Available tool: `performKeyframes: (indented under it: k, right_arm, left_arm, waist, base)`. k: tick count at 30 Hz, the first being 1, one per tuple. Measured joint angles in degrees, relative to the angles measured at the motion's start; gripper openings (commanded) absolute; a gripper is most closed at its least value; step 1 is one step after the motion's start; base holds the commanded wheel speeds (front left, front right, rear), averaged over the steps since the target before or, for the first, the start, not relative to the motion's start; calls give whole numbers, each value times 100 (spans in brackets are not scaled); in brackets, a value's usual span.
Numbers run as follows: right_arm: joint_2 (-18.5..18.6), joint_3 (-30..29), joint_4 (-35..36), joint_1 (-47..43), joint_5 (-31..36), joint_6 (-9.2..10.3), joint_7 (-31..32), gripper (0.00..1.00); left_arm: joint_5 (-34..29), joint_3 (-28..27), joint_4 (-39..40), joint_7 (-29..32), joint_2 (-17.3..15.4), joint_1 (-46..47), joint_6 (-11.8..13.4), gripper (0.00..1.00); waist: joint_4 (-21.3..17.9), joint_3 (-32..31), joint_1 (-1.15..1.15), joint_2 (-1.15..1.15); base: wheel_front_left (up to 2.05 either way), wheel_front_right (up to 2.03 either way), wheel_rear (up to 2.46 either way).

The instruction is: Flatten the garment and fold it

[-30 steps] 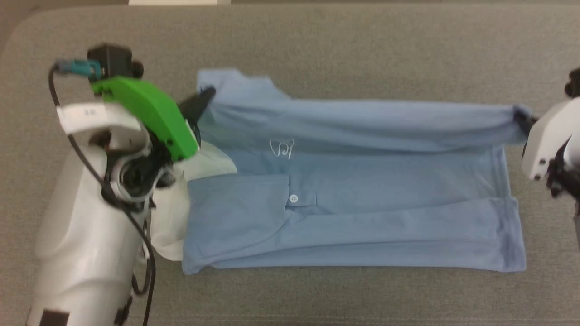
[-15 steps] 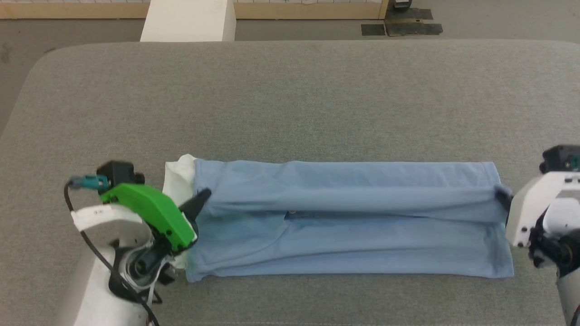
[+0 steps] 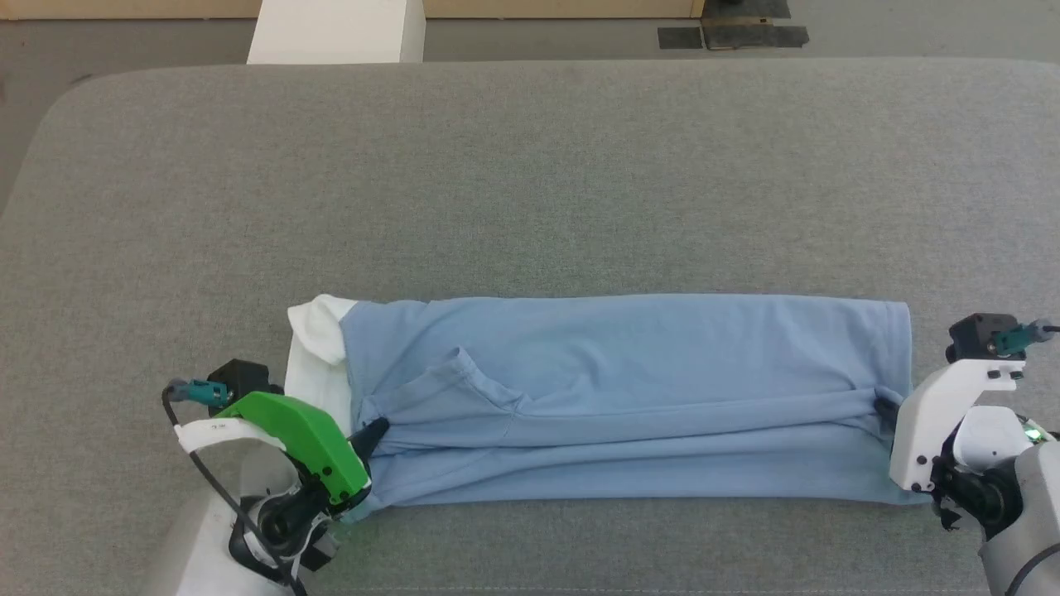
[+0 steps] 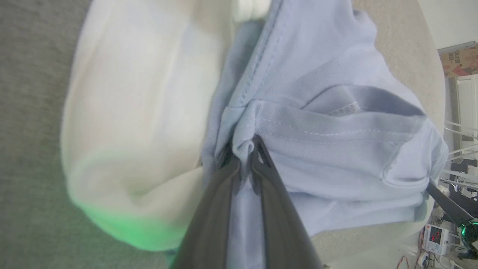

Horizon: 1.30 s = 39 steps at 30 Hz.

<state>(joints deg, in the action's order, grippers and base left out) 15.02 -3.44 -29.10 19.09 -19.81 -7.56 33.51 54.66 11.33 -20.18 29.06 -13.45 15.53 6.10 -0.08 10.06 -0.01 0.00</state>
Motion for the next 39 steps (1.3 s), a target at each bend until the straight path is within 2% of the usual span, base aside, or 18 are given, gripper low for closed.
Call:
performKeyframes:
  k: [1,5,9,14,16,18,22,25,30,34,39]
  right_arm:
    - [-2,15,-35,2,5,0,0,100]
    - [19,60,-73,0,-41,-1,27,100]
    - [156,16,68,-44,-254,-1,137,100]
    - [435,-170,542,-115,-492,-1,366,100]
    - [500,-291,689,-153,-557,-1,477,100]
    - [541,-428,825,-162,-573,-1,571,100]
    - [605,-584,972,-172,-582,-1,750,100]
    - [625,-631,971,-196,-582,-1,875,100]
    - [669,-687,851,-269,-599,-1,934,100]
    - [647,-721,713,-269,-599,-1,927,100]
    - [568,-593,595,-265,-652,-1,926,100]
  left_arm:
    - [-7,16,-59,-1,-1,39,0,100]
    - [-122,75,-78,-32,-91,170,-9,100]
    - [-260,52,123,154,-420,259,16,100]
    - [-296,-170,776,221,-681,393,289,100]
    - [-394,-290,1044,-37,-758,400,354,100]
    - [-646,-425,1289,-593,-833,395,344,100]
    - [-1216,-448,1522,-1741,-936,298,93,100]
    - [-1798,-393,1555,-2903,-957,154,-129,100]
    - [-2327,-257,1391,-4016,-893,64,-211,100]
    - [-2670,-269,1333,-4330,-832,65,-254,100]
    - [-2870,-526,1421,-4363,-604,63,-320,100]
  waist:
    - [-4,-25,0,0]
    - [-14,-168,0,0]
    - [-19,-392,0,0]
    - [-14,-690,0,0]
    - [-10,-772,0,0]
    - [-2,-820,0,0]
    - [7,-743,0,0]
    - [27,-596,0,0]
    - [92,-328,0,0]
    - [165,-98,0,0]
    - [245,153,0,0]
  base:
    - [0,0,0]
    - [0,0,0]
    - [0,0,0]
    - [0,0,0]
    - [0,0,0]
    - [0,0,0]
    - [0,0,0]
    - [0,0,0]
    - [0,0,0]
    - [0,0,0]
    - [0,0,0]
